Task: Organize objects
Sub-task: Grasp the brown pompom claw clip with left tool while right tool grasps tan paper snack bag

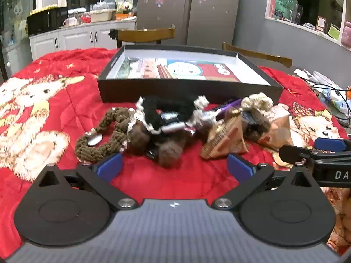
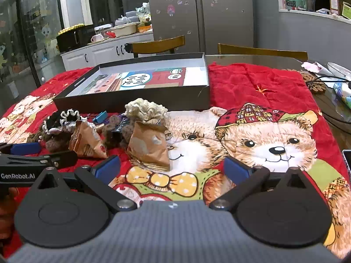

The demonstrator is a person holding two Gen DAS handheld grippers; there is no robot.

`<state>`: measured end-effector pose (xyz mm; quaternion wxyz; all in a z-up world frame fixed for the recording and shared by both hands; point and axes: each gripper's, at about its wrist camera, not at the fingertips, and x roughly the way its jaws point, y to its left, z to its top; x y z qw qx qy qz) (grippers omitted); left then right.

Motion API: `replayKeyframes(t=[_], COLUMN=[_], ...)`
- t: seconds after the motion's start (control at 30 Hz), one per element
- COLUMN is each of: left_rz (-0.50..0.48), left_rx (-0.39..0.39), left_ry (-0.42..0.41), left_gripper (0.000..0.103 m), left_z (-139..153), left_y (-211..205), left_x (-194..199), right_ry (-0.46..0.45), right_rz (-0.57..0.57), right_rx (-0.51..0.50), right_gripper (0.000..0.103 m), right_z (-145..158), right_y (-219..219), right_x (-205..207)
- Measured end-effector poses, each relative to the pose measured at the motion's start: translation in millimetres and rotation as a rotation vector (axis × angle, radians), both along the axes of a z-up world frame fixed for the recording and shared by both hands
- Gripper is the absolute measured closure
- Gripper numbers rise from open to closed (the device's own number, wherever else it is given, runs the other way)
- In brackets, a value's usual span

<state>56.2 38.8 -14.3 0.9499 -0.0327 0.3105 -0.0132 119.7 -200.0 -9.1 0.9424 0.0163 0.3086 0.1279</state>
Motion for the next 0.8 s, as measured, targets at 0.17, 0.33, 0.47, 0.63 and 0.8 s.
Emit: replayKeyframes(t=[0.17, 0.33, 0.47, 0.63, 0.8], left_rz=[-0.014, -0.040, -0.029, -0.030, -0.024], left_rx=[-0.022, 0.018, 0.033, 0.050, 0.022], left_ry=[0.007, -0.001, 0.004, -0.001, -0.007], left_gripper=[0.006, 0.018, 0.028, 0.037, 0.043], left_z=[0, -1, -1, -2, -2], left_y=[8, 7, 11, 14, 20], left_x=[9, 13, 16, 16, 17], right_ry=[0.011, 0.009, 0.008, -0.008, -0.013], right_rz=[-0.002, 0.011, 0.019, 0.019, 0.007], right_rx=[0.012, 0.021, 0.024, 0.035, 0.048], right_gripper=[0.000, 0.000, 0.000, 0.002, 0.007], right_z=[0, -1, -1, 1, 0], right_y=[-2, -3, -3, -3, -1], right_x=[5, 5, 5, 5, 11])
